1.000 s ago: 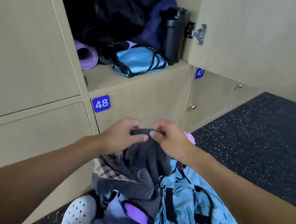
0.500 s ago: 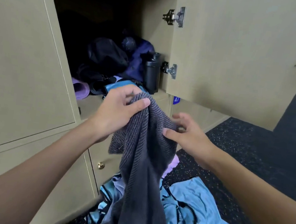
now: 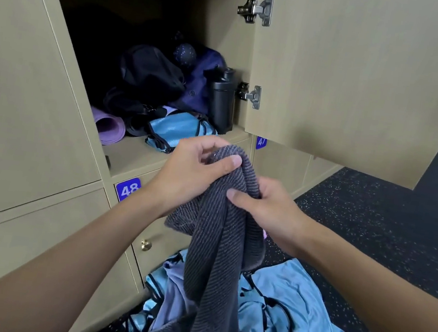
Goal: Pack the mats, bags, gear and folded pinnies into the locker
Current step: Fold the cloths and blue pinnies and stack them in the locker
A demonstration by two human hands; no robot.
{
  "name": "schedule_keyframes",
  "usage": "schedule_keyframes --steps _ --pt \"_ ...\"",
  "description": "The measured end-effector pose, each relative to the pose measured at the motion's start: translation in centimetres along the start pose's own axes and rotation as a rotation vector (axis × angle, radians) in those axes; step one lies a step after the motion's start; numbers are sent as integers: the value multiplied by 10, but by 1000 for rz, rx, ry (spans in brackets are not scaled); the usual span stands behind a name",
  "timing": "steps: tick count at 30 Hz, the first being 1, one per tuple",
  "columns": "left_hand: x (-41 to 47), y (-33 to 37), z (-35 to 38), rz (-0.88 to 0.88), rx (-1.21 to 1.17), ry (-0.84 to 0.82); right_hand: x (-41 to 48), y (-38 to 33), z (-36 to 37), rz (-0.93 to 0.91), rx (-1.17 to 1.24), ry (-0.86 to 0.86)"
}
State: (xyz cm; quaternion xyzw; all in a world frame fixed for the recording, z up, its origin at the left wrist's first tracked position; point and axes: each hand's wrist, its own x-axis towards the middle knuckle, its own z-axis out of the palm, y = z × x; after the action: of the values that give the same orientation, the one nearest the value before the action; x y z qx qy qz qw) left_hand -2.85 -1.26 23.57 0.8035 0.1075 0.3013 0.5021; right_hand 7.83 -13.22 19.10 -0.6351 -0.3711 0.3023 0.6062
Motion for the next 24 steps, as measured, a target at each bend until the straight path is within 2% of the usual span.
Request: schedule_keyframes --steps 4,6,8,11,14,17,18,21,24 --pt "-15 -25 3 -296 -41 -171 -2 -23 -10 -27 86 196" --pt "-20 -34 6 -371 -25 -204 -1 -35 -17 -53 202 290" --pt "-17 -31 9 -395 -58 -135 -1 -40 -23 -70 262 302" --pt "-8 -20 12 -389 -275 23 -5 -31 -25 -34 248 99" --pt "-3 -6 18 -284 -376 162 -9 -13 -17 -1 222 -62" --pt "-5 -6 24 -286 -421 300 -4 -5 -8 -29 234 47" --pt "-8 -9 27 -332 -415 259 -2 -5 -7 -46 224 99" --pt "-22 -15 31 -480 -348 -51 1 -6 -7 -88 168 218" --pt "-27 -20 32 -429 -298 -181 2 -7 -9 -65 210 335"
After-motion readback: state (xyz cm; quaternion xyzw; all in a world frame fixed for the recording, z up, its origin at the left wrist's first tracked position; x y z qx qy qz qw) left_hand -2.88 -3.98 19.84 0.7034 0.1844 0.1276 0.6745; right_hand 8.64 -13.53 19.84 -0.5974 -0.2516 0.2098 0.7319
